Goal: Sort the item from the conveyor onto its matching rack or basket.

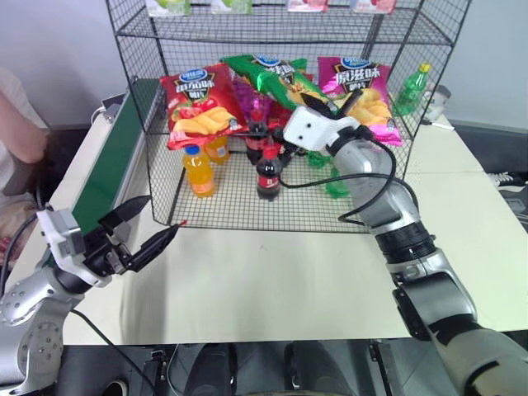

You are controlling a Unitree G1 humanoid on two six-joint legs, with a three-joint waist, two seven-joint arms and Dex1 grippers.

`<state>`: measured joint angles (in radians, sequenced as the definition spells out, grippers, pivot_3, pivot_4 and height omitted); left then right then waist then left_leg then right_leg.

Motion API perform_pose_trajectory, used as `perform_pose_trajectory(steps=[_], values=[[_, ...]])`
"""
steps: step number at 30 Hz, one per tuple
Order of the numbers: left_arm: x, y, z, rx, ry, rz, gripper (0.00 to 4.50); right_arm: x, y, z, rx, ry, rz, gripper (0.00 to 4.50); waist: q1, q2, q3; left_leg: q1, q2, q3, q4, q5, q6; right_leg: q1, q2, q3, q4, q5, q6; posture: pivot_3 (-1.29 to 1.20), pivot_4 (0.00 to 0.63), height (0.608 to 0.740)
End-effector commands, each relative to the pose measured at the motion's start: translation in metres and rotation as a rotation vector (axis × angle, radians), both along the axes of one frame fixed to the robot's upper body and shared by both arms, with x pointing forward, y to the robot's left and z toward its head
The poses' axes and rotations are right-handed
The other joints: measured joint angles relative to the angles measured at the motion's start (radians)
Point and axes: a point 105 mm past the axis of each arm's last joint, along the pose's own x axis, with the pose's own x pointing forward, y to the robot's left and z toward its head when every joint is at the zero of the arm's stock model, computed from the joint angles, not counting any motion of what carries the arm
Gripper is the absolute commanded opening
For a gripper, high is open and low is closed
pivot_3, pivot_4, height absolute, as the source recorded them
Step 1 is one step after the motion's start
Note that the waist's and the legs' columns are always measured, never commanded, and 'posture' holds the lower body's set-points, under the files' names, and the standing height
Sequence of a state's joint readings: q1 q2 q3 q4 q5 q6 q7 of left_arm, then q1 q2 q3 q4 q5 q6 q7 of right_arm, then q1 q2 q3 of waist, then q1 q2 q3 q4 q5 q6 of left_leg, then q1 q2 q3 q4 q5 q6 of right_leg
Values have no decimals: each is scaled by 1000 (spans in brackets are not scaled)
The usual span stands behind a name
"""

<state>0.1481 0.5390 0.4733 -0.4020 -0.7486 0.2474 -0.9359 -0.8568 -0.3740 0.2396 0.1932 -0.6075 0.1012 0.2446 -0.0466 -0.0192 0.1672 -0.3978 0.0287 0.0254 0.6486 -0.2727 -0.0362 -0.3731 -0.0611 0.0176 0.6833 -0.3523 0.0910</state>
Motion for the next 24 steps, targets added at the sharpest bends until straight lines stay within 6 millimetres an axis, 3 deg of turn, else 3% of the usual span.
perform_pose_trajectory(steps=[1,6,10,24], values=[[1,-2,8,12,-54,13,4475,-9,-2,13,43,-18,8,0,0,0,0,0,0,0,0,0,0,0,0,0,0,0,0,0,150,739],[8,2,9,23,-78,40,4475,-27,0,7,48,18,40,0,2,0,0,-1,0,0,0,0,0,-1,0,0,-1,0,0,0,150,739],[12,3,8,24,-89,52,4475,-37,-4,14,65,8,37,0,0,0,0,-1,0,0,0,0,0,-1,0,0,0,0,0,0,150,739],[15,-1,3,23,-94,54,4475,-14,-18,9,116,36,-77,0,1,0,0,-1,0,0,0,0,0,-1,0,0,0,0,0,0,150,739]])
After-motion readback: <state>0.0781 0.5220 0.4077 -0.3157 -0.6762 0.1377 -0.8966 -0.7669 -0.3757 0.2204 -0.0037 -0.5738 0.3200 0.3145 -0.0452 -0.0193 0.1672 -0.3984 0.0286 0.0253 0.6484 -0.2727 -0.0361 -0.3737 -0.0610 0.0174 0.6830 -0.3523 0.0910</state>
